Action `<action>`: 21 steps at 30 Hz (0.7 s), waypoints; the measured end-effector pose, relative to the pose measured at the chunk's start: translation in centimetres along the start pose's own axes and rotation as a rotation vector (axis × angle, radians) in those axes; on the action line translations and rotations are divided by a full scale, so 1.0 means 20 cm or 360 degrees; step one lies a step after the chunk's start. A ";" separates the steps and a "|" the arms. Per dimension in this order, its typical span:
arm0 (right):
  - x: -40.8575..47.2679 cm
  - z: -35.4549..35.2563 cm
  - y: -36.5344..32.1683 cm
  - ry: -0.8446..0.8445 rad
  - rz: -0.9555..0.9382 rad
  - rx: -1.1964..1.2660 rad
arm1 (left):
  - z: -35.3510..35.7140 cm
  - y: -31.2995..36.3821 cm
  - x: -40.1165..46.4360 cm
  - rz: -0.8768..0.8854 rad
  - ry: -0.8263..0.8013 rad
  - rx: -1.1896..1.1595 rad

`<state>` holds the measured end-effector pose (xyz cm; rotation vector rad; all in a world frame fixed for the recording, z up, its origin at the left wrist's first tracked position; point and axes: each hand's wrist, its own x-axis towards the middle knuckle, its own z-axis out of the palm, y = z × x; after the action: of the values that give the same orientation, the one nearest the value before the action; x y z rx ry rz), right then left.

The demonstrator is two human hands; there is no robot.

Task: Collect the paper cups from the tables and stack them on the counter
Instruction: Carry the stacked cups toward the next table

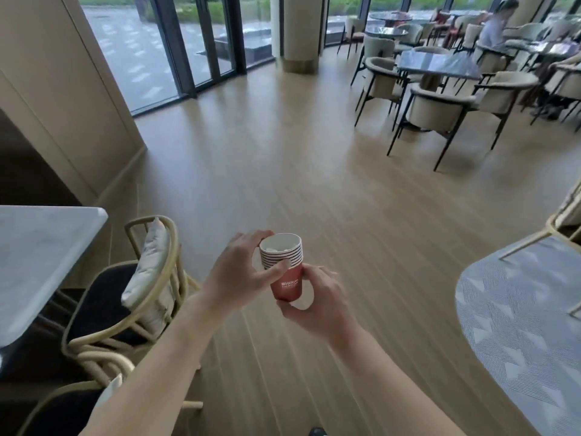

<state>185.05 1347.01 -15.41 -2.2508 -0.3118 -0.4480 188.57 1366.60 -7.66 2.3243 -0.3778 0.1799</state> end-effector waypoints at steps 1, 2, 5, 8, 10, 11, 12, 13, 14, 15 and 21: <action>0.05 -0.02 0.04 -0.0009 -0.0008 0.0017 | 0.02 0.02 0.05 -0.0019 0.0018 0.0020; 0.09 -0.04 0.09 -0.0017 -0.0022 0.0032 | 0.04 0.04 0.10 -0.0036 0.0037 0.0040; 0.22 -0.08 0.19 -0.0073 -0.0058 0.0058 | 0.09 0.08 0.21 -0.0102 0.0089 0.0074; 0.31 -0.08 0.25 -0.0117 -0.0070 0.0099 | 0.13 0.07 0.29 -0.0141 0.0122 0.0066; 0.37 -0.07 0.28 -0.0144 -0.0072 0.0150 | 0.14 0.06 0.35 -0.0160 0.0117 0.0050; 0.40 -0.06 0.30 -0.0159 -0.0074 0.0161 | 0.14 0.05 0.39 -0.0174 0.0115 0.0051; 0.44 -0.05 0.32 -0.0175 -0.0072 0.0163 | 0.14 0.03 0.42 -0.0188 0.0117 0.0053; 0.47 -0.04 0.34 -0.0188 -0.0065 0.0158 | 0.15 0.02 0.46 -0.0200 0.0123 0.0052; 0.50 -0.02 0.35 -0.0200 -0.0059 0.0151 | 0.16 0.00 0.49 -0.0209 0.0132 0.0047; 0.54 -0.01 0.37 -0.0213 -0.0052 0.0147 | 0.16 -0.02 0.52 -0.0219 0.0141 0.0037; 0.82 0.11 0.47 -0.0269 -0.0025 0.0129 | 0.17 -0.21 0.78 -0.0235 0.0156 -0.0022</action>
<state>203.76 1343.81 -16.23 -2.2123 -0.4272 -0.2488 204.82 1363.53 -9.08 2.3086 -0.1574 0.2174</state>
